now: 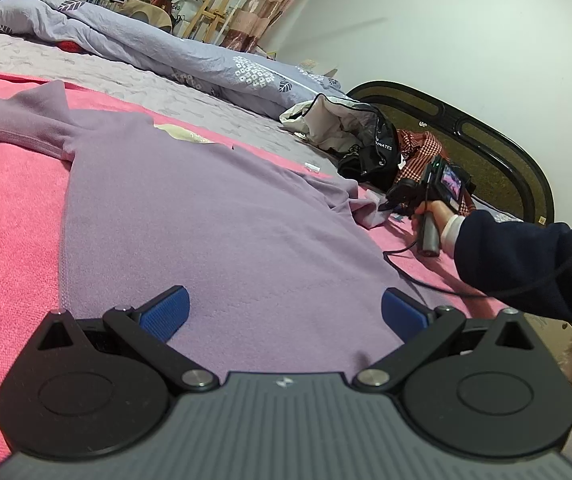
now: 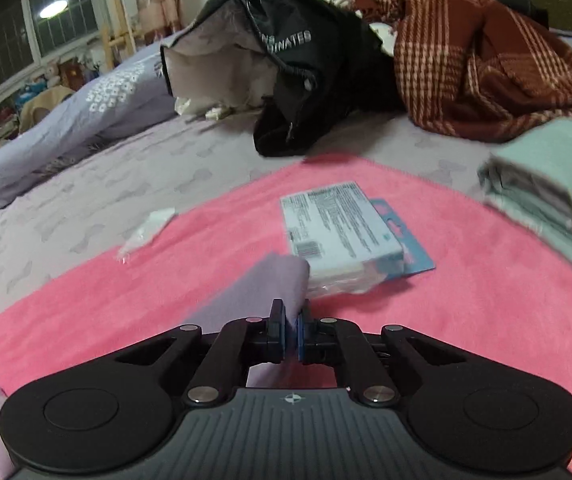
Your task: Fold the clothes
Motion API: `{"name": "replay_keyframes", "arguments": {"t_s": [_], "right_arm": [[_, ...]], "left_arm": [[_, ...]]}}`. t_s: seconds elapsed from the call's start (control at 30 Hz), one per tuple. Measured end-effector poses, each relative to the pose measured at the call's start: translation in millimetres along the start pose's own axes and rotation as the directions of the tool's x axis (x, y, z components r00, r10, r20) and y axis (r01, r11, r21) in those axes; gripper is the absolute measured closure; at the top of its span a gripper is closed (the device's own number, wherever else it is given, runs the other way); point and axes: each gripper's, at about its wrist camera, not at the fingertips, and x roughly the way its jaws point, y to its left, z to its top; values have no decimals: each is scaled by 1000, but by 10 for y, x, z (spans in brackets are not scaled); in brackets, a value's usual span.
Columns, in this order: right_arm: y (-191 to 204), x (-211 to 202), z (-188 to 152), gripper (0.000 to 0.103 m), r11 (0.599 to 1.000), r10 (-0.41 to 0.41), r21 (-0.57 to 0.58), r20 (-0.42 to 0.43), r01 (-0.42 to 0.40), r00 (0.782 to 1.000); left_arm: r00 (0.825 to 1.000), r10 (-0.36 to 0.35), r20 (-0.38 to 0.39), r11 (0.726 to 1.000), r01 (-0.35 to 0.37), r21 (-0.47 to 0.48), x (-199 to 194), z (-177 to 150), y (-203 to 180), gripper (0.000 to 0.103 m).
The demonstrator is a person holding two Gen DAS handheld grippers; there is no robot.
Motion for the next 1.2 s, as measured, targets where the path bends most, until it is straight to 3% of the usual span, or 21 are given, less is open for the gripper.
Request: {"name": "replay_keyframes", "arguments": {"t_s": [0.17,0.37,0.63,0.7,0.77,0.83,0.9,0.97,1.07,1.2], "right_arm": [[-124,-237,227,97,1000,-3,-7,146,4,989],[-559,-185,224,97,990,-135,52,150,129,979],[-1192,-139,166,97,950,-296,132,112,281,949],[-1264,-212,97,96,966,-243,112,85,233,966],[-1336,-285,28,89,978,-190,94,57,184,980],[-1244,-453,-104,85,998,-54,35,29,53,998],[-1056,-686,-292,75,995,99,-28,-15,-100,995],[-901,-959,-518,66,975,198,-86,-70,-204,978],[-698,-1388,-875,63,928,308,-166,-161,-334,938],[-428,-1960,-1351,60,828,430,-250,-293,-502,854]], "left_arm": [[1000,-1,1,1000,1,0,2,1,4,1],[1000,-1,1,1000,1,1,4,3,10,1],[1000,-1,1,1000,1,1,1,6,16,1],[1000,-1,1,1000,1,1,-2,5,19,1],[1000,0,1,1000,0,2,-3,5,19,1],[1000,0,2,1000,0,2,-4,4,17,1],[1000,1,2,1000,-1,3,-1,3,15,1],[1000,2,3,1000,-2,3,1,3,12,1],[1000,4,3,1000,-5,4,5,4,7,1],[999,33,-4,999,-33,-5,5,22,-29,0]]}}
